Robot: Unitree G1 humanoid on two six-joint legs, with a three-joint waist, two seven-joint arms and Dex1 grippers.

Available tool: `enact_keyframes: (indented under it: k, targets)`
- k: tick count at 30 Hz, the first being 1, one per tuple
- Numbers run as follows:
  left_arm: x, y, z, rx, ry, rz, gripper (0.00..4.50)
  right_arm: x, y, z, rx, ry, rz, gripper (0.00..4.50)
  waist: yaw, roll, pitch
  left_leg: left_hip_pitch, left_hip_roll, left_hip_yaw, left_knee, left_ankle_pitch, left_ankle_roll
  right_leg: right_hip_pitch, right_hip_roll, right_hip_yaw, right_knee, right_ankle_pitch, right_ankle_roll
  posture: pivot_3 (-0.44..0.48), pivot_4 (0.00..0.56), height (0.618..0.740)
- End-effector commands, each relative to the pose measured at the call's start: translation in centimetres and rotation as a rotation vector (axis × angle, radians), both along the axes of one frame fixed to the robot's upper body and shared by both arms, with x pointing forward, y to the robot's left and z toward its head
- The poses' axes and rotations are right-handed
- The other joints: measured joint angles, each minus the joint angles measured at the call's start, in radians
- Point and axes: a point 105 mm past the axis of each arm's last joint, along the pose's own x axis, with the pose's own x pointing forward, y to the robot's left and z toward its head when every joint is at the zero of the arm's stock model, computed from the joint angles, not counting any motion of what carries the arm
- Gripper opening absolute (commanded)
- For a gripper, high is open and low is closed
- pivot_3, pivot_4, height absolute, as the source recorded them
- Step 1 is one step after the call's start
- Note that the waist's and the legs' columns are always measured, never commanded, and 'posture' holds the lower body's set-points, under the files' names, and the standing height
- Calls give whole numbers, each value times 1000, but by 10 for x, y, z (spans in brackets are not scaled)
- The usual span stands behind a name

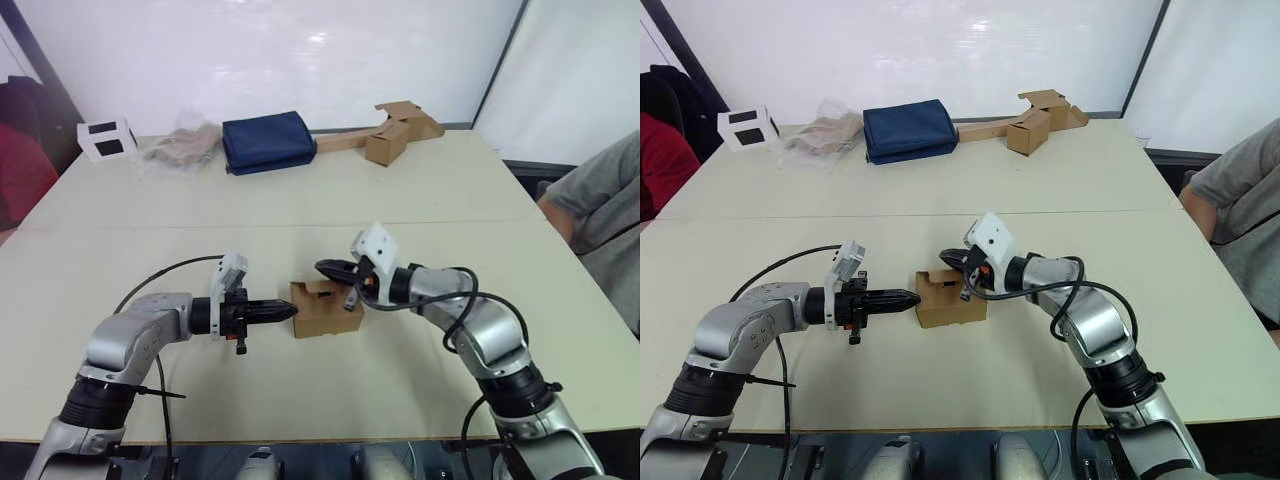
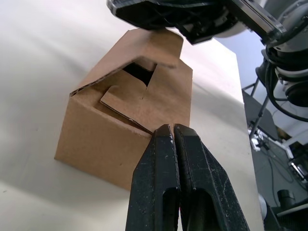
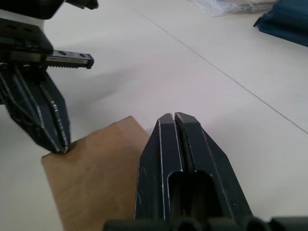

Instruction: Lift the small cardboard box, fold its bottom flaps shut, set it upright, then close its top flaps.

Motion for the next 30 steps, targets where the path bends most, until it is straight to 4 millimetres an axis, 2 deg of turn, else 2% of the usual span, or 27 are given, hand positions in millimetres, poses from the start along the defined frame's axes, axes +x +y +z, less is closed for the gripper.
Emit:
enact_keyframes:
  k: [1,11,21,30]
  targets:
    - [4,1,5,-17,-13,25,83,-9,3,8,9,-26,38,0,0,0,0,0,0,0,0,0,0,0,0,0,0,0,0,0,150,740]
    - [15,-2,27,-132,-15,67,83,-6,2,4,-6,-30,14,0,0,0,0,0,0,0,0,0,0,0,0,0,0,0,0,0,150,740]
    - [37,-10,23,-138,-36,141,83,-7,4,1,-10,-28,14,0,0,0,0,0,0,0,0,0,0,0,0,0,0,0,0,0,150,740]
    - [39,-15,12,-110,-33,141,83,-8,4,3,-2,-34,7,0,0,0,0,0,0,0,0,0,0,0,0,0,0,0,0,0,150,740]
